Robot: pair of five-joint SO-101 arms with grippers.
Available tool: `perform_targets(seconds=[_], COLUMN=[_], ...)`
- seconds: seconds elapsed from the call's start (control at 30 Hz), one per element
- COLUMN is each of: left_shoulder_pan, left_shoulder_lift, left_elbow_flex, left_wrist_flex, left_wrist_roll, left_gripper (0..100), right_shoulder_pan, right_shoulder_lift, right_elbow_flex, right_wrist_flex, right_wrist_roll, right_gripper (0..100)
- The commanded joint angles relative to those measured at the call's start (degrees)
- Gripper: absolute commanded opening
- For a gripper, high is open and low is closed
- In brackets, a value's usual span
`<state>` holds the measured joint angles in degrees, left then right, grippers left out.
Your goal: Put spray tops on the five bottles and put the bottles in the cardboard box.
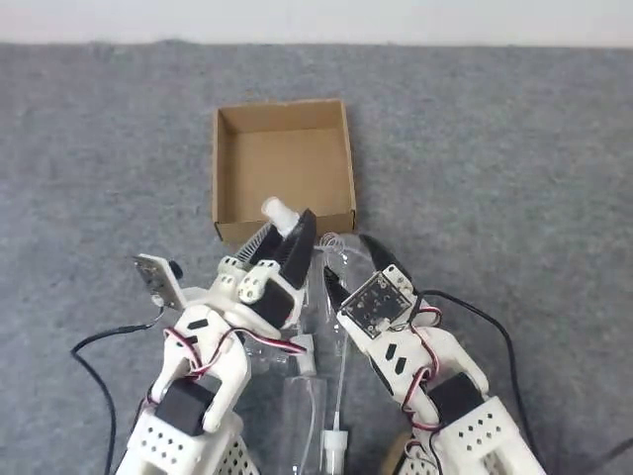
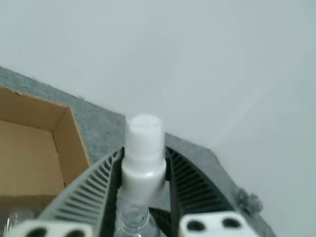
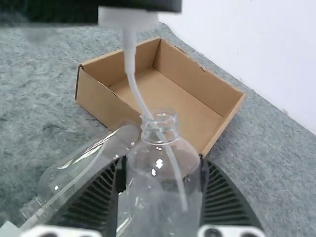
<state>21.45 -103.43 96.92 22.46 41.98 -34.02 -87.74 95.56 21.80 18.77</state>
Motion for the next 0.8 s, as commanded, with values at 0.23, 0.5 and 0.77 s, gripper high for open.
perform_targets(seconds=[0.23, 0.5, 0.77], left_shoulder_pan=[4.66, 4.66, 4.66], left_shoulder_lift=[-0.97, -1.05, -1.05], left_elbow_flex=[-0.40, -0.75, -7.08], left_wrist_flex=[3.16, 6.33, 15.47], left_wrist_roll=[-5.10, -4.84, -3.60], left_gripper=[2, 25, 26], right_shoulder_pan=[1.10, 1.10, 1.10], right_shoulder_lift=[-1.19, -1.19, -1.19], right_elbow_flex=[0.70, 0.70, 1.23], right_wrist_flex=[-1.01, -1.01, -1.19], right_wrist_roll=[0.18, 0.18, 0.18], right_gripper=[9.0, 9.0, 9.0])
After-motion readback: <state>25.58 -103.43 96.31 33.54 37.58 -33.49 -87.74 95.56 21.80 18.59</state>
